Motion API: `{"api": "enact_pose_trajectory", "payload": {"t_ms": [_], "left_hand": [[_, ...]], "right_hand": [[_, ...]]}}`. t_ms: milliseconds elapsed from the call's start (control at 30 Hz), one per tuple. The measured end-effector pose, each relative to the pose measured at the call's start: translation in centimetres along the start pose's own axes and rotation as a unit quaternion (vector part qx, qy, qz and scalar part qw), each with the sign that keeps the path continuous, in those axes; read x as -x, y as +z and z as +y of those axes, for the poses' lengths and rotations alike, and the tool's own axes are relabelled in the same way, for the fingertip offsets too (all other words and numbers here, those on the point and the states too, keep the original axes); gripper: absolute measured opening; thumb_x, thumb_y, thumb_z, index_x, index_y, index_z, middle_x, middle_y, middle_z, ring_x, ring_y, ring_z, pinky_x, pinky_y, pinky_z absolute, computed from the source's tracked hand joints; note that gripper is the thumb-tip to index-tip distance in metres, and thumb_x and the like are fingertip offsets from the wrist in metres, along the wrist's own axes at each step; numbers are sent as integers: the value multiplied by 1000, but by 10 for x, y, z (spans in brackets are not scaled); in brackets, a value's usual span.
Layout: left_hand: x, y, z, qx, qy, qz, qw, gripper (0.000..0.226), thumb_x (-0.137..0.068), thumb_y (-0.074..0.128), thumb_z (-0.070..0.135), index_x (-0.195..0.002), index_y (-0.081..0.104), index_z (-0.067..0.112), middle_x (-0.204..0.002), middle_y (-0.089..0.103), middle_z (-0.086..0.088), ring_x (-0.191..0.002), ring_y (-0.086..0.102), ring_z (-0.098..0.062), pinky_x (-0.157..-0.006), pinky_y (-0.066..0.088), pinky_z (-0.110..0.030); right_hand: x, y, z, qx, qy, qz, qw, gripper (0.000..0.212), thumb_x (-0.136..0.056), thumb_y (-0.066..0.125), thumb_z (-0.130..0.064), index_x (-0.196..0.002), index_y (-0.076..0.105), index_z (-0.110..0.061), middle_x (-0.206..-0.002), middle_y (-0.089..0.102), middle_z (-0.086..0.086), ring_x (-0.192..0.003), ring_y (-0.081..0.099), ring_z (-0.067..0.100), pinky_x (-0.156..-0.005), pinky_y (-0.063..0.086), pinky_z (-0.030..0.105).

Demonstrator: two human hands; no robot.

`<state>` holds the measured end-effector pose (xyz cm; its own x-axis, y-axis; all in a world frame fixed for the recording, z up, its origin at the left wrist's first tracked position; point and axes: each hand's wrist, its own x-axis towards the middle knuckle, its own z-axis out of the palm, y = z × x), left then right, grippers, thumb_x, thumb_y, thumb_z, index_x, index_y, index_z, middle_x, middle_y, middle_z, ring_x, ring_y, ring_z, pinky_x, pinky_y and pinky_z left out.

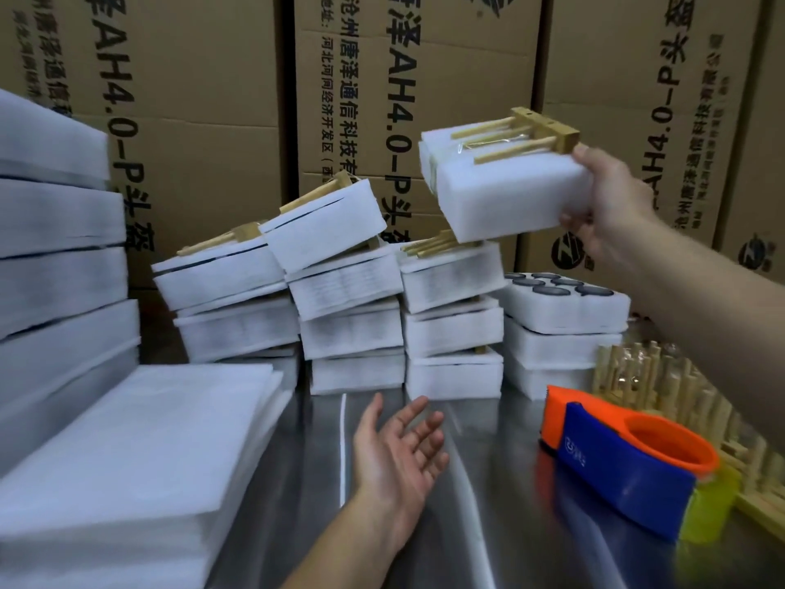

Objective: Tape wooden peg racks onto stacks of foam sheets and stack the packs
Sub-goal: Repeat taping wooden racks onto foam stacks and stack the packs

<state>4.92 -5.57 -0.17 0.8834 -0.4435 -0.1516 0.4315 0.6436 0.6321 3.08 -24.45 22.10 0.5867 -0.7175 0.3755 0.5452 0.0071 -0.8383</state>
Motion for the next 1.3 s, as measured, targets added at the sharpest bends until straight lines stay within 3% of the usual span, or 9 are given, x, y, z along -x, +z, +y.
{"api": "enact_pose_trajectory", "payload": {"t_ms": [267,533,700,833,933,1067,1133,1200,1300], "left_hand": [[-9,-6,6,1,19,17,1000,54,-89,39,53,-105,64,8,-69,67,-8,-56,55,-16,-52,41,-26],[-11,-3,4,-8,11,9,1000,56,-88,39,53,-108,64,6,-70,66,-9,-56,54,-17,-49,41,-24],[-12,-4,3,-10,13,7,1000,57,-88,38,54,-108,64,7,-70,66,-8,-55,55,-17,-48,41,-23],[-14,-6,4,-17,10,2,1000,57,-88,37,54,-108,64,8,-71,67,-7,-55,55,-16,-51,40,-25],[-15,-7,3,-18,9,-7,1000,56,-89,36,53,-107,64,8,-71,67,-7,-56,55,-16,-50,41,-25],[-16,-10,4,-17,9,-15,1000,55,-88,37,53,-106,63,8,-72,67,-7,-55,56,-16,-48,42,-24],[-17,-10,4,-19,10,-14,1000,55,-88,38,53,-107,63,8,-72,66,-7,-56,55,-16,-50,41,-25],[-18,-9,4,-19,12,-14,1000,54,-88,38,53,-105,63,8,-72,66,-7,-56,54,-16,-52,39,-26],[-18,-10,3,-27,15,-13,999,54,-88,38,53,-105,64,9,-73,66,-7,-57,53,-16,-54,37,-27]], "right_hand": [[-35,51,30,15,44,53,998,38,-78,71,-28,-89,37,-16,-78,44,-4,-68,48,10,-48,42,24],[-38,68,50,1,80,136,988,42,-76,72,-37,-67,36,-18,-71,48,-4,-61,49,12,-64,52,31],[-35,83,58,16,98,75,992,39,-81,72,-37,-71,43,-13,-72,48,-3,-60,51,10,-60,54,24],[-36,75,55,90,117,-36,988,43,-81,71,-44,-107,53,-15,-99,50,0,-92,58,19,-60,55,23],[-39,54,57,130,109,-95,981,44,-84,63,-54,-110,57,-19,-104,55,-1,-85,59,18,-68,55,26],[-49,18,73,243,21,-30,969,25,-92,48,-35,-103,61,-17,-85,56,3,-71,49,24,-66,42,31],[-57,-8,85,411,-69,-20,909,24,-91,46,-18,-108,63,-14,-95,59,9,-87,53,30,-74,43,31],[-64,-36,99,621,-130,-46,772,39,-89,52,-12,-128,54,-12,-124,51,17,-114,47,35,-94,41,37],[-72,-65,119,800,-165,-95,568,61,-84,56,-15,-143,37,-18,-141,34,19,-131,29,36,-109,26,43]]}}
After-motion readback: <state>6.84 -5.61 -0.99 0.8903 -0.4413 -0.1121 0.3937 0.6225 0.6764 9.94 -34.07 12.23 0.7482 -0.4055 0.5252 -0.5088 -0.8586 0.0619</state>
